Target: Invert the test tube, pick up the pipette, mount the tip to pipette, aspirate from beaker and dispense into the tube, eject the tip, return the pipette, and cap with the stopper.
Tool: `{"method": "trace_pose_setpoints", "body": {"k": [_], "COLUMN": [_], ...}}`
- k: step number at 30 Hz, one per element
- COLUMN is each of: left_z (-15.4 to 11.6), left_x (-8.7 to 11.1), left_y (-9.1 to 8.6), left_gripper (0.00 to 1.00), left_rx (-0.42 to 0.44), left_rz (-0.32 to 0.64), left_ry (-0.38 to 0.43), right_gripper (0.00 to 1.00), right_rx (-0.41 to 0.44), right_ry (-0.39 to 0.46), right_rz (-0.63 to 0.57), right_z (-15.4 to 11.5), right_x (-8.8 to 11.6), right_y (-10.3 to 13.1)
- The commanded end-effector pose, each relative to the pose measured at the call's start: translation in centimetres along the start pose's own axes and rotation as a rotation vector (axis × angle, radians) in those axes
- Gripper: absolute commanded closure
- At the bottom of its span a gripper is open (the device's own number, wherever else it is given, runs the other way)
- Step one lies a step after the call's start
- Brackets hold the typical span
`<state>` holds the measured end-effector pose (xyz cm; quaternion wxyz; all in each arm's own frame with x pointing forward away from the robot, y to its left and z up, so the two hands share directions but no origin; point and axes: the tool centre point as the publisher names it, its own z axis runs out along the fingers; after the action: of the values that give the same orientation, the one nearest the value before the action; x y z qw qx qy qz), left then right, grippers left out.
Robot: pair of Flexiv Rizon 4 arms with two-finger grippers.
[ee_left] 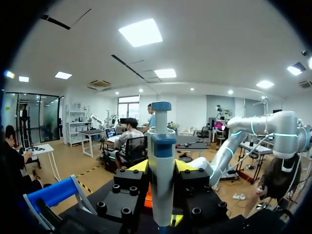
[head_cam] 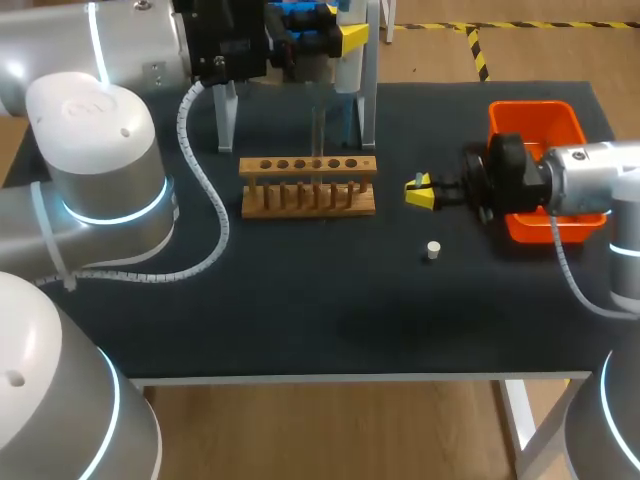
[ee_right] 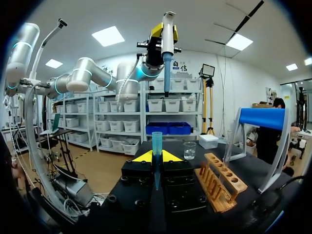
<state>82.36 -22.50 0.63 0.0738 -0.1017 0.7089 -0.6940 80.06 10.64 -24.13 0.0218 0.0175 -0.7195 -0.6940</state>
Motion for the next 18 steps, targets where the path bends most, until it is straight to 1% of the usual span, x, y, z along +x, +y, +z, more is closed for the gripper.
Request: {"method": "trace_pose_setpoints", "body": {"k": [1,18], "left_z": [-0.2,-0.2], "left_x": [-0.1,-0.1], "left_y": [-0.1,-0.1], "left_gripper": [1.0,1.0], "left_rx": [-0.002,-0.002], "left_rz": [0.0,0.0], "left_ry": [0.005,0.005], "right_gripper": [1.0,1.0], "right_rx": [0.002,-0.008], "right_ry": [-0.006,0.014], "right_rz": [-0.011,-0.018], "right_z": [0.6,3.8], "right_x": [-0.4,-2.5], "right_y": [0.5,1.5]}}
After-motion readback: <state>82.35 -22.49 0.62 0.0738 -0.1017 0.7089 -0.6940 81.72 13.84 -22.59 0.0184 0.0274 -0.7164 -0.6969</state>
